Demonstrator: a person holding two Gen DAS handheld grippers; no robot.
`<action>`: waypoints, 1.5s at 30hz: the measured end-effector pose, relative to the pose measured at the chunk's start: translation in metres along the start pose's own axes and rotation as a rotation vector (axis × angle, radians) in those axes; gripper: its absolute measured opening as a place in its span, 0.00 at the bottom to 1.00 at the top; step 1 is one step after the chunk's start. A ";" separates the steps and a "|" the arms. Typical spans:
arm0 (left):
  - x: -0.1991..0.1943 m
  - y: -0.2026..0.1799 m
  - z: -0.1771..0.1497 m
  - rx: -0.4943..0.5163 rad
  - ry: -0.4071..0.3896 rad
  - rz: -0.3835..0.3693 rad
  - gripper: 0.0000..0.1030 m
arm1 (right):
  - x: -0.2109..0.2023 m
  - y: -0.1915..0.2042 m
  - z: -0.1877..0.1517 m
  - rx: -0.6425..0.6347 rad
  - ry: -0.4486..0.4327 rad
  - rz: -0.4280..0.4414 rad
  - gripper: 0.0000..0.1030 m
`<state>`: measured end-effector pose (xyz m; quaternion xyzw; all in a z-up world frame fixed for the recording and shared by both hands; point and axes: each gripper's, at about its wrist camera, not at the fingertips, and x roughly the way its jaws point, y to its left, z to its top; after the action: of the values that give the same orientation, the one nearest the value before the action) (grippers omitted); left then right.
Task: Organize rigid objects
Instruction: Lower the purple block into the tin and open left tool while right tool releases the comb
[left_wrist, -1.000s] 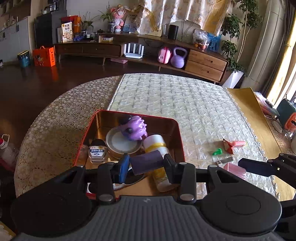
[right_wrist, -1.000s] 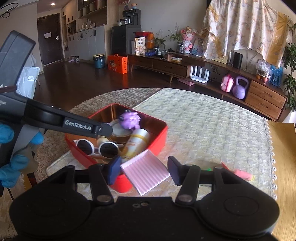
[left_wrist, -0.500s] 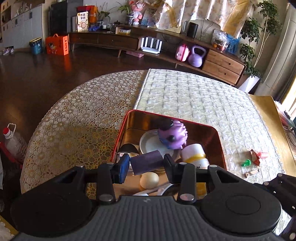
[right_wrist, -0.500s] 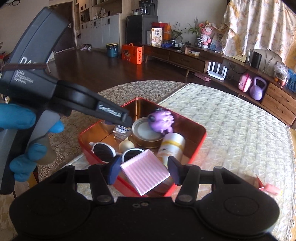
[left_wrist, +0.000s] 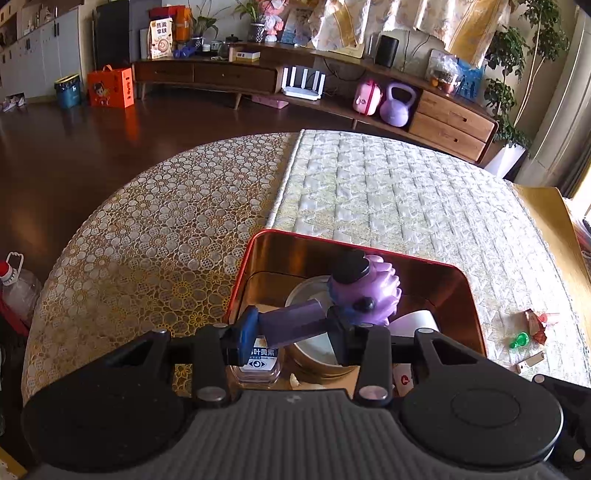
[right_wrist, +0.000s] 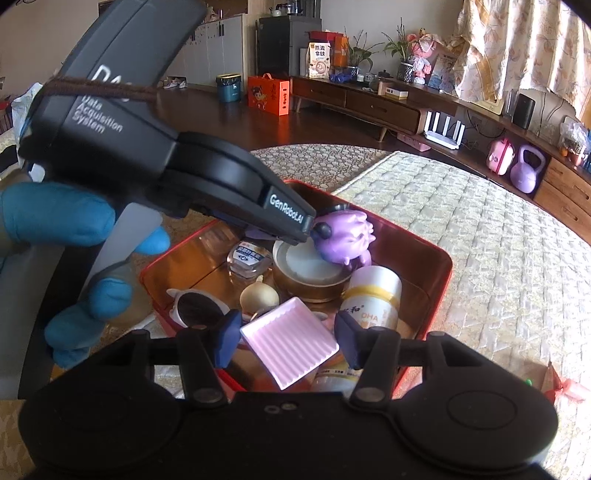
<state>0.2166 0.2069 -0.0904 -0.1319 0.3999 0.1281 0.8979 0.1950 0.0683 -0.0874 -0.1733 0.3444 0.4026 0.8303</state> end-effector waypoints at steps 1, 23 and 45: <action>0.002 0.000 0.000 0.003 -0.001 -0.001 0.39 | 0.001 0.000 -0.001 -0.001 0.001 -0.001 0.53; 0.012 0.000 -0.008 0.019 0.018 -0.032 0.39 | -0.023 0.001 -0.014 0.102 -0.043 0.019 0.61; -0.045 -0.017 -0.024 0.068 -0.044 -0.037 0.60 | -0.075 -0.018 -0.029 0.221 -0.099 -0.021 0.72</action>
<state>0.1767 0.1778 -0.0701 -0.1058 0.3818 0.1008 0.9126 0.1634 -0.0002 -0.0537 -0.0641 0.3435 0.3613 0.8645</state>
